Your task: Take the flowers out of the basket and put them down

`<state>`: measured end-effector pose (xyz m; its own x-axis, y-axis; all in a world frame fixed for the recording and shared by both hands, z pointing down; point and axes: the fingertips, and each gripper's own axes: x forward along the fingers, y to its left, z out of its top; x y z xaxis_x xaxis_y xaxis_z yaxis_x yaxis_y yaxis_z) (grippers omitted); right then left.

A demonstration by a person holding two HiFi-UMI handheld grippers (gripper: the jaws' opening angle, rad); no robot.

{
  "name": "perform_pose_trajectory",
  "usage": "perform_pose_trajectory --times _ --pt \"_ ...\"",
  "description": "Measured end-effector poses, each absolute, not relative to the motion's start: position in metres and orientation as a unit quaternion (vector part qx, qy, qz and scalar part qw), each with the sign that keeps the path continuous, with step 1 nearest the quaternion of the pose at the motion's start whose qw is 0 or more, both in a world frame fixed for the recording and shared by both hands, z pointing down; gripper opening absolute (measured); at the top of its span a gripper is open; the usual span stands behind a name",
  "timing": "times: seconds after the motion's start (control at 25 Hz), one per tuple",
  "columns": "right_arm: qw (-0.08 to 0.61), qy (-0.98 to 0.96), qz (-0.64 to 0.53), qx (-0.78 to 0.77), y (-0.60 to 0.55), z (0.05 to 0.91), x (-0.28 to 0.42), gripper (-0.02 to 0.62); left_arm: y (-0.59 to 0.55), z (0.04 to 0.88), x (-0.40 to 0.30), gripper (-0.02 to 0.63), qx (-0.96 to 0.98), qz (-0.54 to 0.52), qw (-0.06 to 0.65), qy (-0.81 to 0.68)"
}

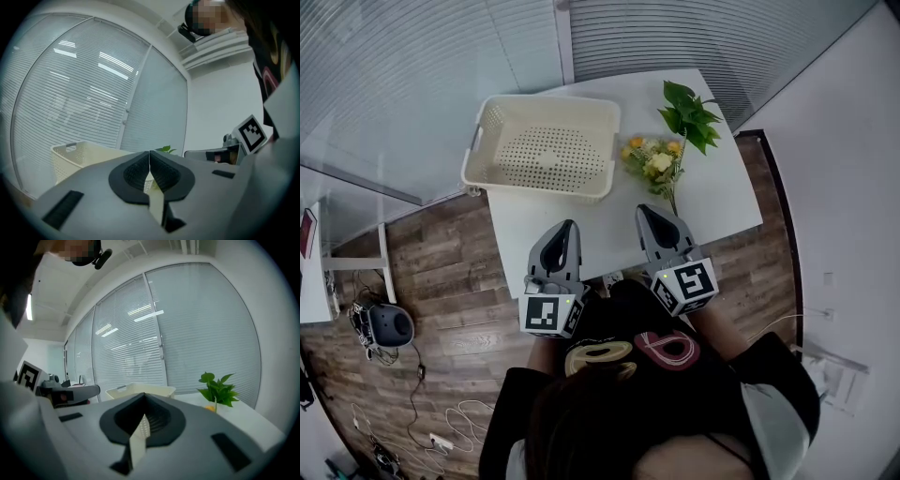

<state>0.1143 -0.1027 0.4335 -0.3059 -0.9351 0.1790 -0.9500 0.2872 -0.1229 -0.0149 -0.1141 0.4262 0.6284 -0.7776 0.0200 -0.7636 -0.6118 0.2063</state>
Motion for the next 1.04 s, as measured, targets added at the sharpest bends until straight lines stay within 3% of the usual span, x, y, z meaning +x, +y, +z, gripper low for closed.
perform_pose_trajectory --times 0.6,1.04 --pt "0.104 -0.799 0.085 0.586 -0.111 0.465 0.105 0.008 -0.117 0.433 -0.022 0.018 0.894 -0.022 0.09 -0.439" --pt "0.104 -0.802 0.066 0.584 -0.118 0.46 0.098 0.008 -0.123 0.435 -0.031 0.018 0.892 -0.016 0.077 -0.445"
